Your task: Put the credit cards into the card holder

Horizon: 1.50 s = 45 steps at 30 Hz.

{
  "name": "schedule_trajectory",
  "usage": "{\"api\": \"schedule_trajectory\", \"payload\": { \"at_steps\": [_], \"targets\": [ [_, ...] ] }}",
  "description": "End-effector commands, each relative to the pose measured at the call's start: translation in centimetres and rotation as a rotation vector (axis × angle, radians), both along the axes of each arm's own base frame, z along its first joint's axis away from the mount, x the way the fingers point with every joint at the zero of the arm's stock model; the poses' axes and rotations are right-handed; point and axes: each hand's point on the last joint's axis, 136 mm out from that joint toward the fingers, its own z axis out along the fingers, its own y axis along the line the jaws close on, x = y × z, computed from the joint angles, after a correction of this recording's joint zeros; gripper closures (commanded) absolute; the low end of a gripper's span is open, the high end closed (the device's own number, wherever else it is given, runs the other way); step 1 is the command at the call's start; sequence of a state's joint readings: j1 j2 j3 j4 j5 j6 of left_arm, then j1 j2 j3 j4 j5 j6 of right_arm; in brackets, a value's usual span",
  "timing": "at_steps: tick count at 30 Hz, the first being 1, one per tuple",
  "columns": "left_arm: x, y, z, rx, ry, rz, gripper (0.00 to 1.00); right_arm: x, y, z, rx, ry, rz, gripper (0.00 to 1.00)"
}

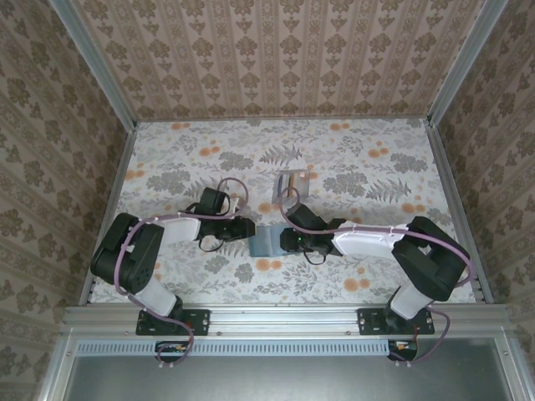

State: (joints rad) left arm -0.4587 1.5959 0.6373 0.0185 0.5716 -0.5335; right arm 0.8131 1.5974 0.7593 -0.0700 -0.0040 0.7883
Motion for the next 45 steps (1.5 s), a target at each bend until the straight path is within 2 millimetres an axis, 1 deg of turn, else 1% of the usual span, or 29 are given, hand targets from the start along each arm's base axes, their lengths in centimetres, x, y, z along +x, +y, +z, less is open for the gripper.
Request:
{"api": "schedule_trajectory", "payload": {
  "at_steps": [1,4,5,8,9,12,14,15,17,19,22,24,27,29,31,32,34,38,41,43,45],
  "targets": [
    [-1.7,3.8,-4.7,0.211,0.078,0.052,0.63,-1.0,-2.2,-2.1,-0.051,0.049,-0.061,0.73],
    [-1.1,3.5,-4.6,0.201,0.076,0.065,0.62,-0.8,-3.2,-1.0,-0.085,0.038,-0.084,0.73],
    [-0.9,3.3,-4.4,0.192,0.070,0.067,0.61,-0.5,-3.3,-0.2,-0.086,0.022,-0.094,0.73],
    [-0.3,3.4,-4.0,0.193,0.032,0.081,0.58,0.6,-2.9,2.9,-0.052,-0.049,-0.098,0.68],
    [-0.1,3.5,-3.9,0.203,0.022,0.081,0.58,1.2,-2.8,4.2,-0.049,-0.083,-0.105,0.65],
    [0.4,3.5,-2.9,0.205,0.005,0.082,0.57,2.9,-4.0,6.8,-0.082,-0.156,-0.168,0.57],
    [0.9,3.5,-2.2,0.204,-0.026,0.090,0.56,4.3,-4.6,8.3,-0.101,-0.207,-0.208,0.55],
    [1.1,3.7,-2.1,0.206,-0.038,0.097,0.55,5.1,-5.0,8.9,-0.113,-0.230,-0.227,0.53],
    [1.5,3.9,-1.7,0.196,-0.041,0.110,0.55,6.5,-5.4,9.9,-0.120,-0.246,-0.258,0.52],
    [1.7,3.8,-1.1,0.166,-0.031,0.115,0.54,7.8,-5.3,11.0,-0.116,-0.255,-0.259,0.49],
    [1.7,3.9,-0.4,0.152,-0.053,0.116,0.54,9.8,-3.9,12.2,-0.096,-0.257,-0.194,0.46],
    [1.7,4.1,-0.2,0.148,-0.052,0.119,0.54,11.1,-3.4,12.5,-0.103,-0.245,-0.162,0.45],
    [1.5,4.0,0.7,0.129,-0.057,0.115,0.53,12.9,-3.5,12.6,-0.137,-0.232,-0.156,0.43],
    [1.5,4.5,1.3,0.140,-0.082,0.132,0.53,14.0,-3.5,12.1,-0.132,-0.213,-0.149,0.43],
    [1.4,5.0,2.0,0.147,-0.101,0.150,0.52,15.0,-3.3,12.2,-0.122,-0.226,-0.138,0.43],
    [1.4,5.2,2.6,0.142,-0.110,0.158,0.51,15.3,-3.2,12.2,-0.124,-0.242,-0.132,0.41],
    [1.3,5.6,3.7,0.142,-0.130,0.160,0.50,15.8,-3.4,12.1,-0.134,-0.256,-0.141,0.35],
    [1.0,6.7,5.7,0.168,-0.196,0.188,0.41,16.9,-3.4,11.0,-0.125,-0.225,-0.133,0.34],
    [0.7,6.6,6.9,0.143,-0.219,0.187,0.36,17.3,-2.8,9.9,-0.104,-0.193,-0.101,0.33],
    [-0.3,6.0,6.8,0.113,-0.209,0.150,0.36,17.7,-2.6,9.2,-0.109,-0.176,-0.098,0.30],
    [-1.6,5.2,6.0,0.070,-0.170,0.115,0.36,17.9,-2.9,8.3,-0.131,-0.154,-0.112,0.30]
  ]
}}
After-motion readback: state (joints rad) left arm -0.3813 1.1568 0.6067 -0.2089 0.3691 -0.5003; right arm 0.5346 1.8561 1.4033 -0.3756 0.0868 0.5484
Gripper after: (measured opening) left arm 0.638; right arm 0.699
